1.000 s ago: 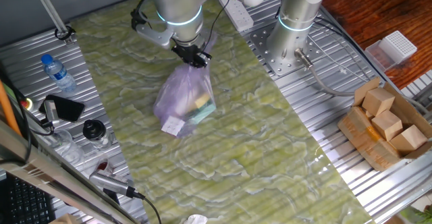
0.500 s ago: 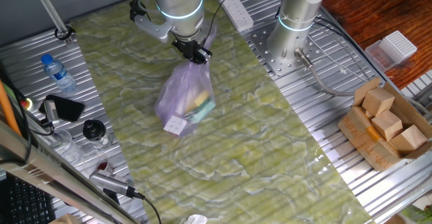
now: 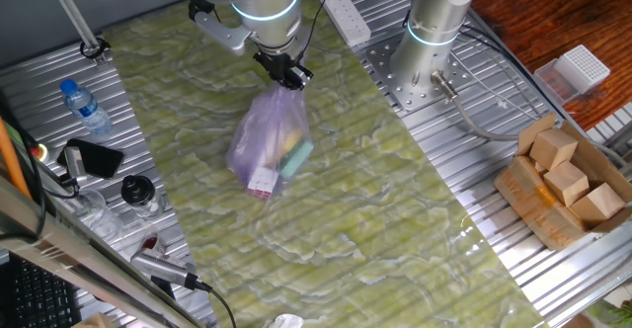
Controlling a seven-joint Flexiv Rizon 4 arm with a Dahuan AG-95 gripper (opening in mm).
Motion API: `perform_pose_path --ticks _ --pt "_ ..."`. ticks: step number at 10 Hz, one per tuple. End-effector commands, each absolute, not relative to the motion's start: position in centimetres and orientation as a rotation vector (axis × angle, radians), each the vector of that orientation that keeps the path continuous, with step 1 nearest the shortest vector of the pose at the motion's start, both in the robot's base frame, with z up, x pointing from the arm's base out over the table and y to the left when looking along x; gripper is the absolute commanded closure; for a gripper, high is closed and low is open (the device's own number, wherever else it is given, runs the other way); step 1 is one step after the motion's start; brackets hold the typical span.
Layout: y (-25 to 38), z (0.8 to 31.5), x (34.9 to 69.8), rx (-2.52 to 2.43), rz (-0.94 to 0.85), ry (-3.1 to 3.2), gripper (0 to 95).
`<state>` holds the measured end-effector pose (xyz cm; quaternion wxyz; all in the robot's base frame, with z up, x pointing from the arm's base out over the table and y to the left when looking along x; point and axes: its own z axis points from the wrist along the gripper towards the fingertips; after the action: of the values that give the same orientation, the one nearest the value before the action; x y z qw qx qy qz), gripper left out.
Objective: Pick up a bag of things
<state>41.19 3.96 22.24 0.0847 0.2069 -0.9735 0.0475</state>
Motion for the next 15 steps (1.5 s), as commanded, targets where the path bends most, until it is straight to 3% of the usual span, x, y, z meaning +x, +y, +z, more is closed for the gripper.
perform_pose_path --ticks 1,15 --pt "4.2 22.7 41.1 0.605 0.144 -2.903 95.0" --pt "4.9 26.2 39.8 0.529 0.146 -2.906 95.0"
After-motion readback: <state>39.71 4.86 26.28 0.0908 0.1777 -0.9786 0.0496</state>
